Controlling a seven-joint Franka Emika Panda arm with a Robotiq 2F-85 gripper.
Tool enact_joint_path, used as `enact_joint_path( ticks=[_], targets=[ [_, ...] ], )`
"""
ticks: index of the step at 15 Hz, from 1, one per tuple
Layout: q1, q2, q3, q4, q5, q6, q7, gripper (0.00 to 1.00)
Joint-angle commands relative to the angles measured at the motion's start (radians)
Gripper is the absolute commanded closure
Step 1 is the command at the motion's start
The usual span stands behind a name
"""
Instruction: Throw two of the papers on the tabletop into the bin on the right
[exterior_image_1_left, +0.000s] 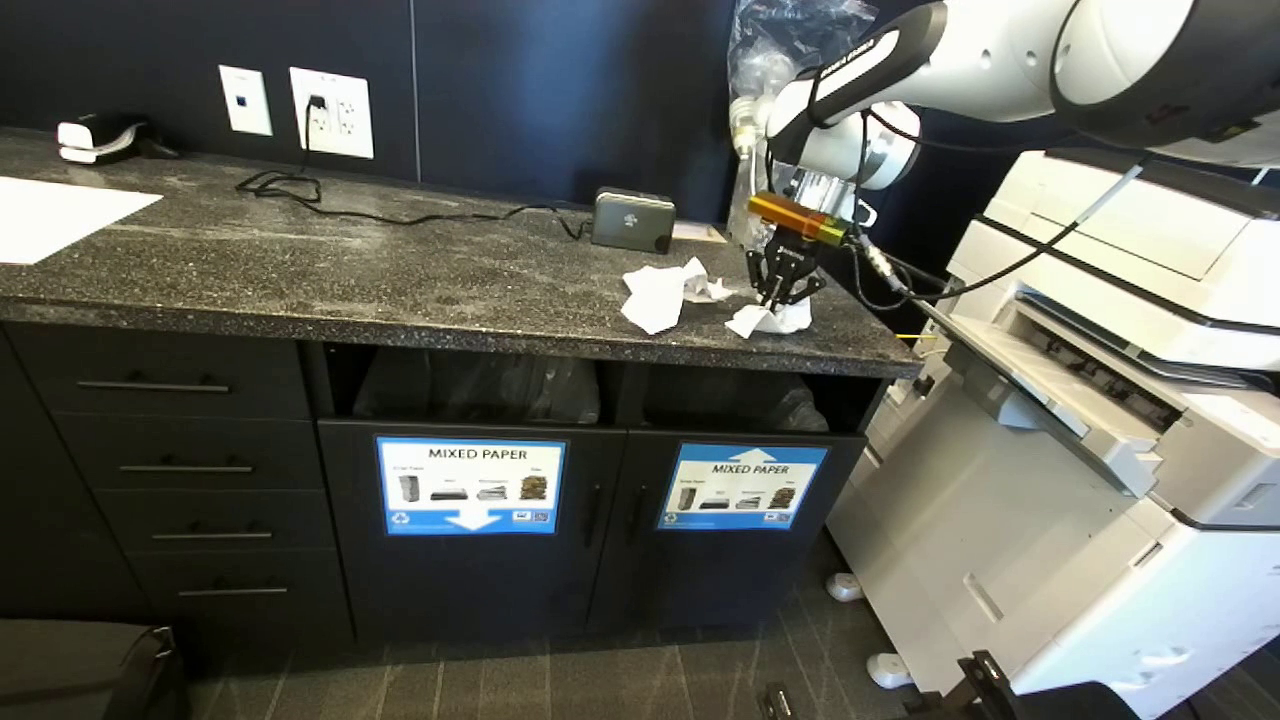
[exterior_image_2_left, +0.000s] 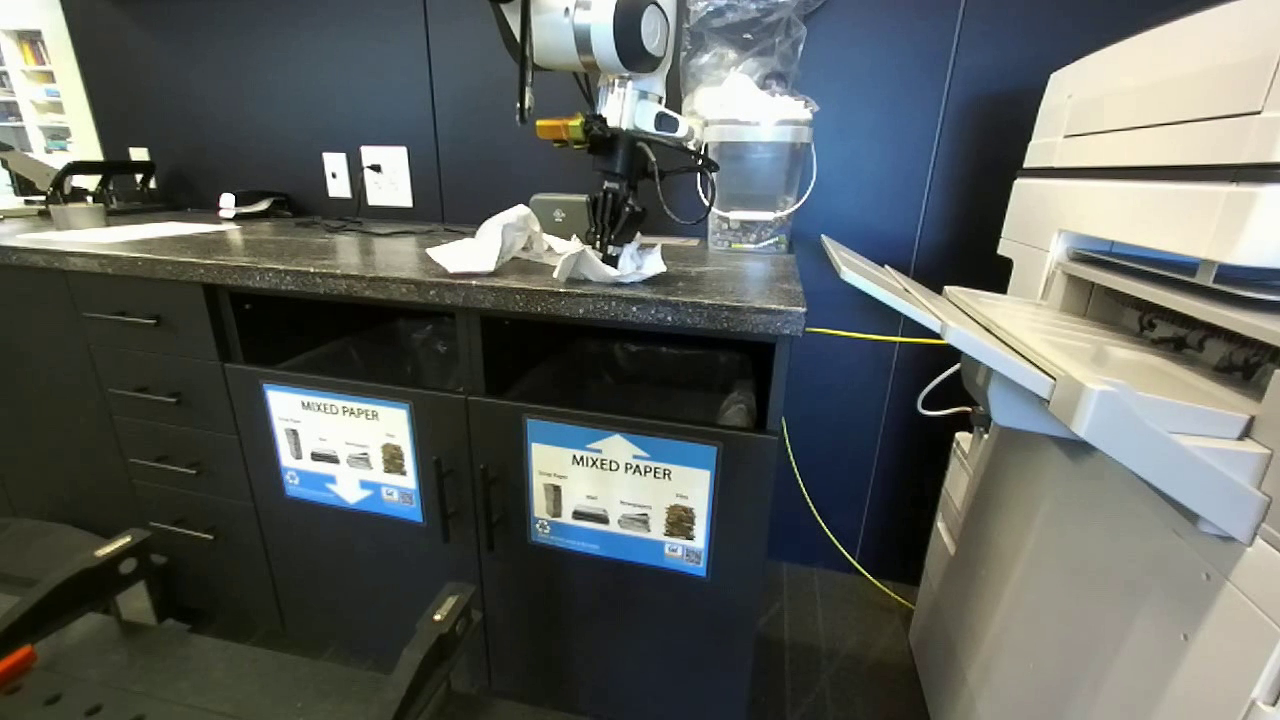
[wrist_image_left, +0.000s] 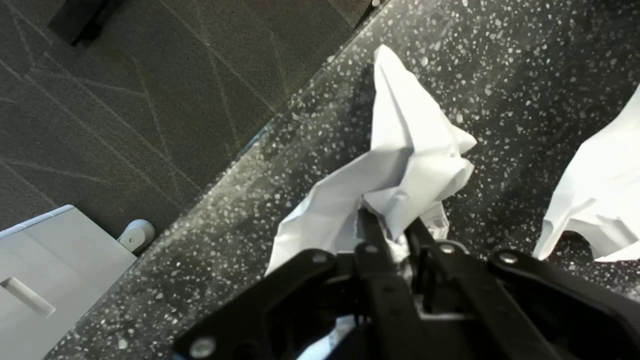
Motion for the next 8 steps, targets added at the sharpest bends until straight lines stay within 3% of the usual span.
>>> enact_joint_path(
  ticks=[1,8],
  targets=[
    [-0.006,-0.014,0.01,-0.004,0.0,-0.078,-0.022,0.97],
    [0.006,-0.144,0.023,-0.226,0.01,-0.125,-0.066,0.97]
  ],
)
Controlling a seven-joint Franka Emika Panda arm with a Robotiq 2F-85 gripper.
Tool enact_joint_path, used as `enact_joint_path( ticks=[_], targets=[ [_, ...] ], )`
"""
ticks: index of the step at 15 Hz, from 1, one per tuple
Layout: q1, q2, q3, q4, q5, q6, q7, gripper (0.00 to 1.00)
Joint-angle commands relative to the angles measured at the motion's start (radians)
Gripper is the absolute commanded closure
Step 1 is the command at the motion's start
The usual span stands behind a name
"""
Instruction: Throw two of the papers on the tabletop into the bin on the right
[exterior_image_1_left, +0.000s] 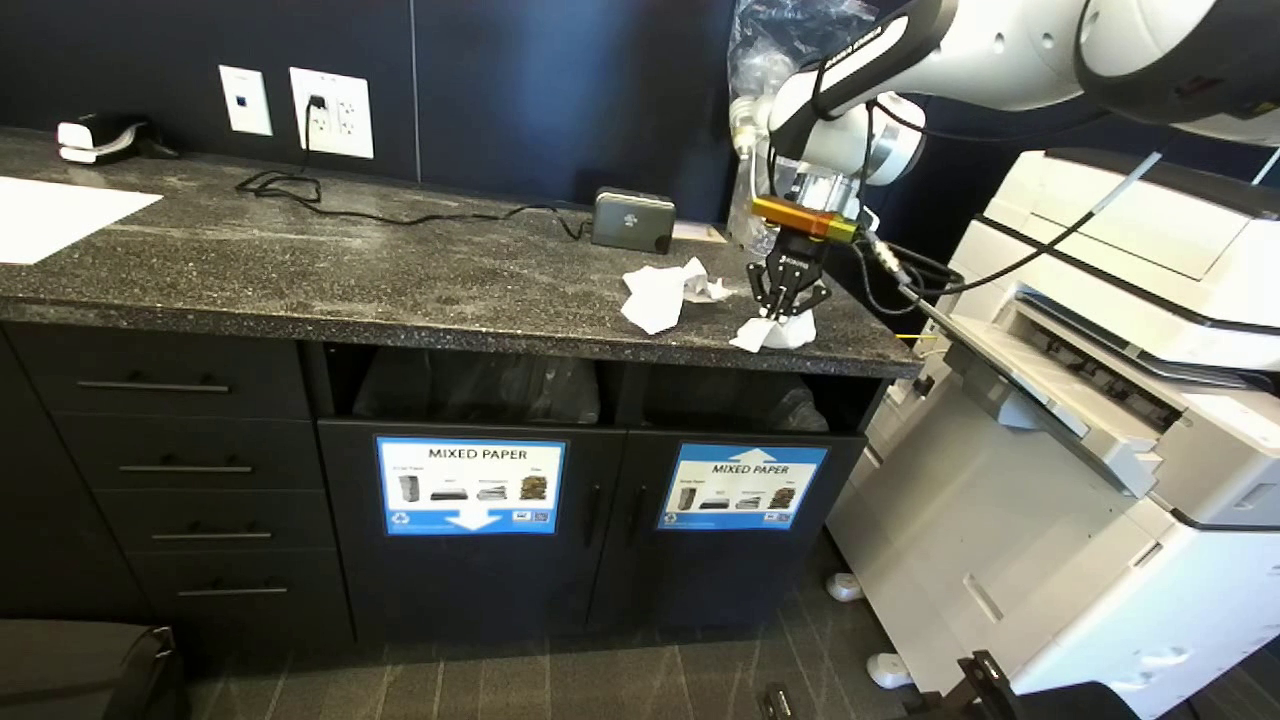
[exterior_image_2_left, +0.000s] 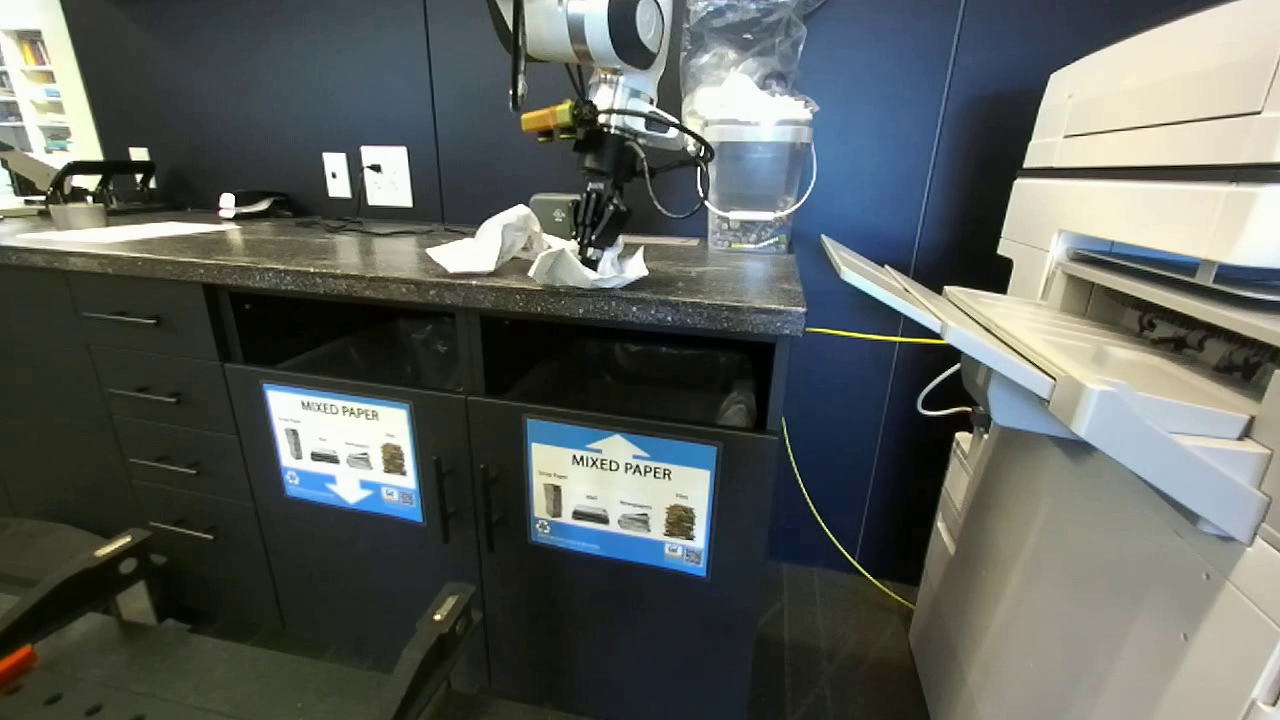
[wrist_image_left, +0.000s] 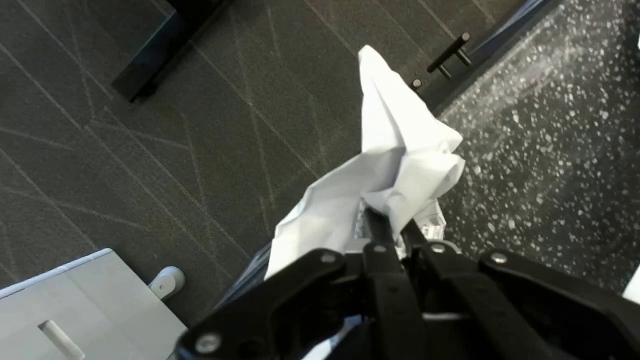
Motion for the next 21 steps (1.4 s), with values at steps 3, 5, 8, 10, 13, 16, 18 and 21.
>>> enact_joint_path(
  ticks=[3,5,8,10,13,16,18,21],
  targets=[
    [0.023,-0.174,0.02,-0.312,0.002,0.083,-0.096,0.97],
    [0.046,-0.218,0.019,-0.413,-0.019,0.157,-0.135,0.97],
    [0.091,-0.268,0.012,-0.579,-0.098,0.336,-0.194,0.97],
    [0.124,-0.299,0.007,-0.693,-0.173,0.458,-0.198,0.97],
    [0.172,-0.341,-0.005,-0.866,-0.299,0.652,-0.18,0.97],
    [0.229,-0.383,-0.041,-1.045,-0.43,0.86,-0.139,0.97],
    [0.304,-0.408,-0.128,-1.167,-0.576,1.024,-0.075,0.97],
    [0.464,-0.36,-0.363,-1.221,-0.836,1.246,0.05,0.97]
  ],
)
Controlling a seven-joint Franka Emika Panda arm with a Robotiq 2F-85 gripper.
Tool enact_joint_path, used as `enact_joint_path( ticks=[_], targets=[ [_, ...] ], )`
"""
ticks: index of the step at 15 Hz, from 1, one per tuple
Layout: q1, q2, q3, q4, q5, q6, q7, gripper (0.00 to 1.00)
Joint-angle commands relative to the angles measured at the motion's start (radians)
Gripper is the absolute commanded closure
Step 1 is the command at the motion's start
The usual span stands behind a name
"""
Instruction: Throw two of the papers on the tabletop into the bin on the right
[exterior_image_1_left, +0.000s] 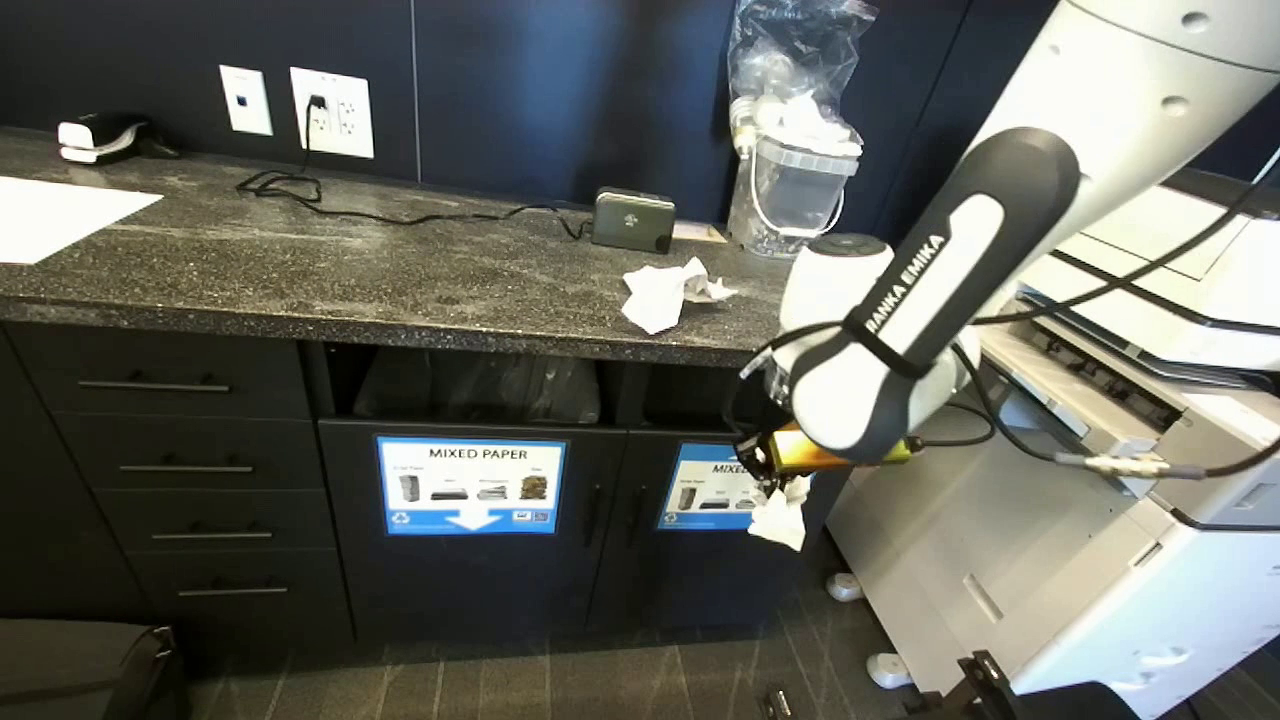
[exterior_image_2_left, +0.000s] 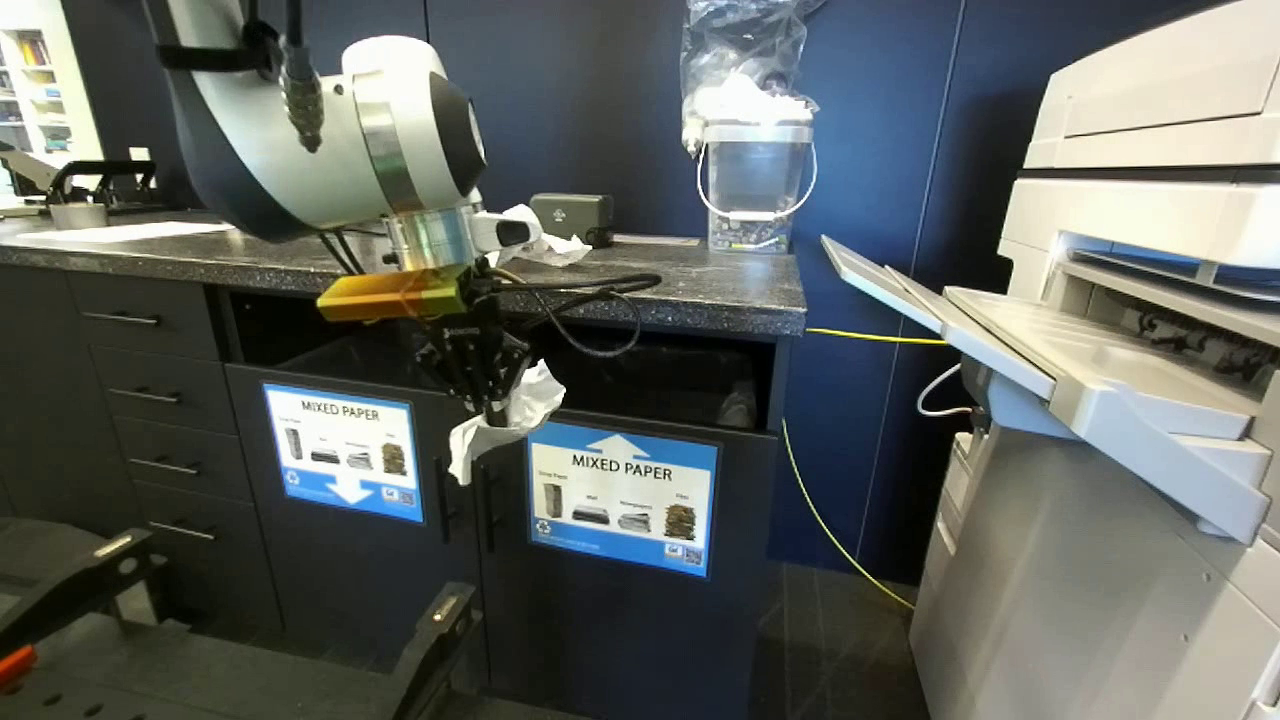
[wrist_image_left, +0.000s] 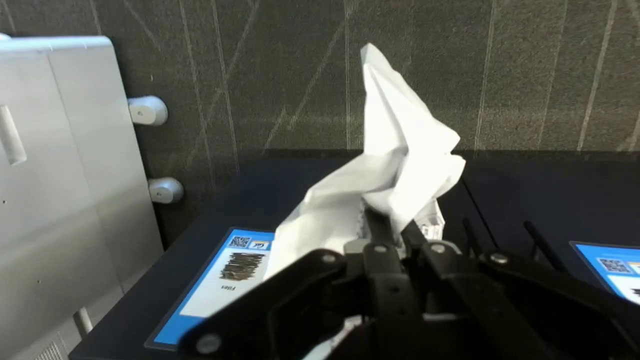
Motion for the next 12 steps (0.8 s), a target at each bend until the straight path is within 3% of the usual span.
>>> enact_joint_path(
  ticks=[1,3,6,8,10,12],
  targets=[
    [0.181,0.016,-0.273,-0.059,-0.283,0.226,0.139,0.97],
    [0.265,0.079,-0.432,-0.011,-0.428,0.339,0.208,0.97],
    [0.415,0.2,-0.66,0.033,-0.399,0.571,0.17,0.97],
    [0.386,0.25,-0.662,0.039,-0.33,0.722,0.088,0.97],
    [0.308,0.289,-0.602,0.029,-0.371,0.848,0.073,0.96],
    [0.273,0.322,-0.563,0.03,-0.394,0.895,0.077,0.97]
  ],
)
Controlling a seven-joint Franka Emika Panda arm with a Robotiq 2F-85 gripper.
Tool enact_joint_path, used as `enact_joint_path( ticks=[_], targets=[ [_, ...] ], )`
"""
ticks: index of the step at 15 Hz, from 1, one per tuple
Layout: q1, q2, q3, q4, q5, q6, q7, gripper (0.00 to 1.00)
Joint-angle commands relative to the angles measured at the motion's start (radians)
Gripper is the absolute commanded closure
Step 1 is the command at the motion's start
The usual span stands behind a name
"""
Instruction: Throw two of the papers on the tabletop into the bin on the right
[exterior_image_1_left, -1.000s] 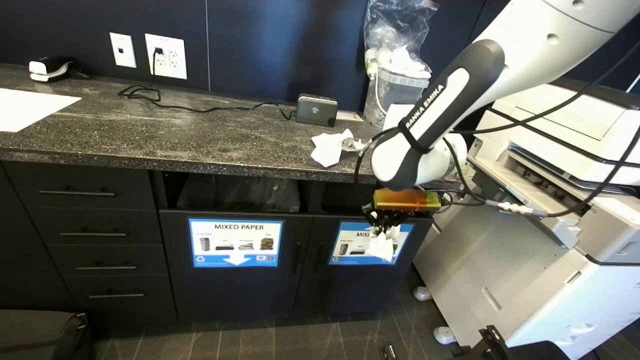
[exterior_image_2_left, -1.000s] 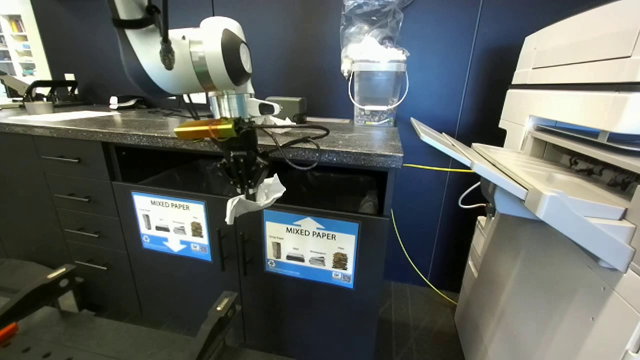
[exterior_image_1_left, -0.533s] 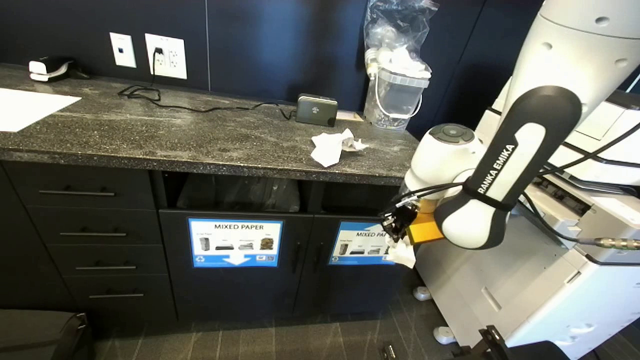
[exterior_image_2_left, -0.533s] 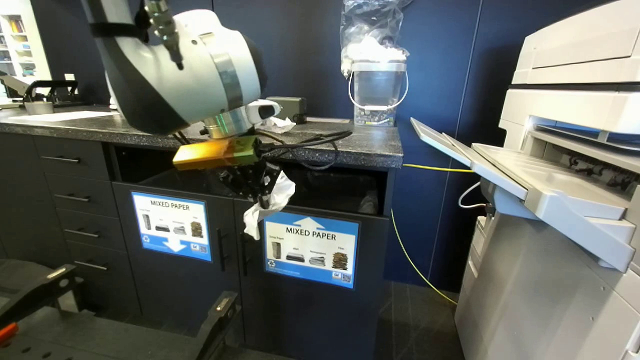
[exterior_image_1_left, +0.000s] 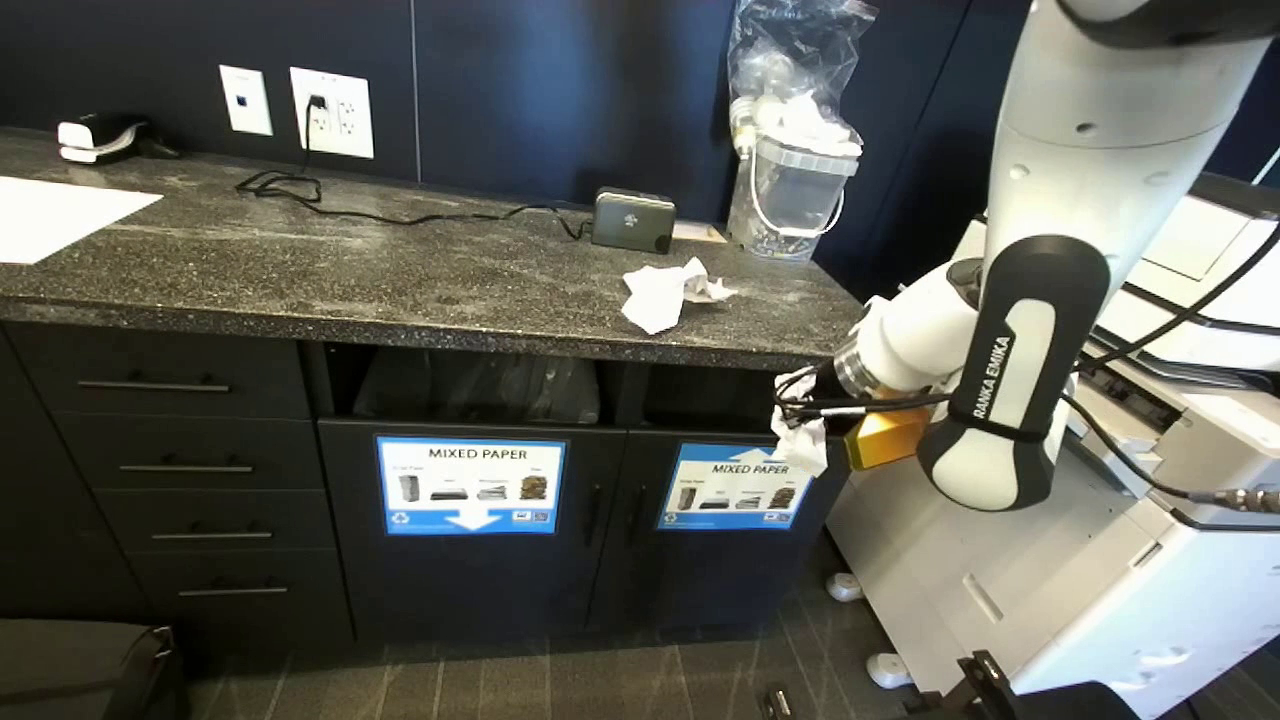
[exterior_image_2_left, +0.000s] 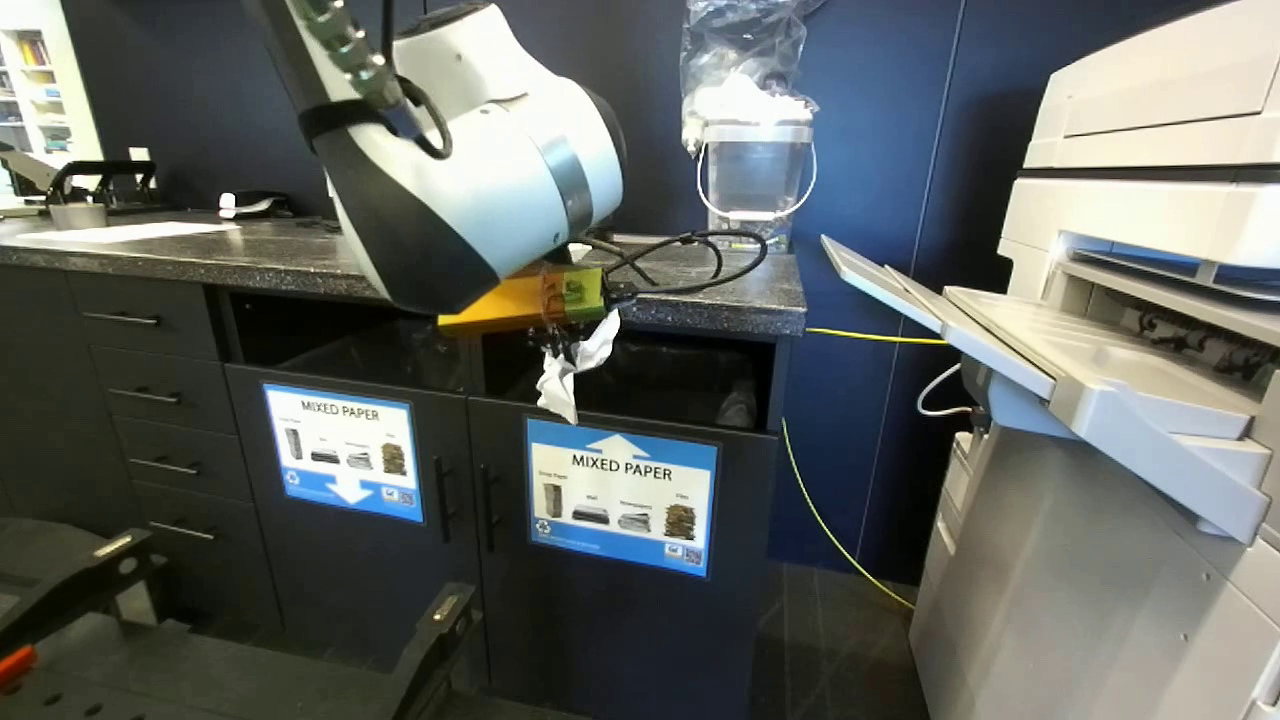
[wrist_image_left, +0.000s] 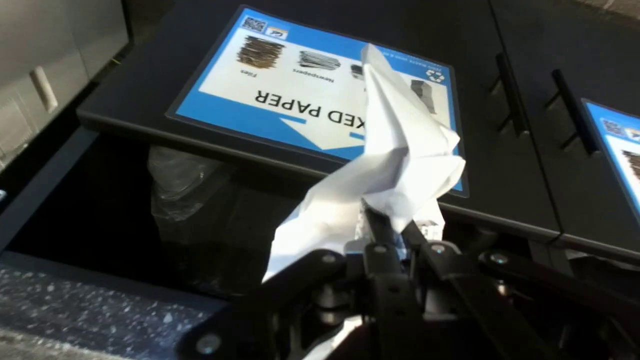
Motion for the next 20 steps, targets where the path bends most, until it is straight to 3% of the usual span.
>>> enact_joint_path(
  ticks=[1,7,8,9,13,16,20],
  targets=[
    [-0.071,0.085,0.064,0.016,-0.026,0.126,-0.02,0.97],
    [-0.068,0.263,0.081,0.079,0.196,0.285,-0.134,0.97],
    [-0.181,0.207,0.208,0.079,0.3,0.249,-0.296,0.97],
    [-0.211,0.226,0.249,0.103,0.355,0.259,-0.347,0.97],
    [-0.456,0.264,0.543,0.202,0.573,0.291,-0.647,0.97],
    [-0.567,0.342,0.664,0.287,0.634,0.379,-0.746,0.97],
    [-0.656,0.45,0.744,0.409,0.621,0.477,-0.784,0.97]
  ],
)
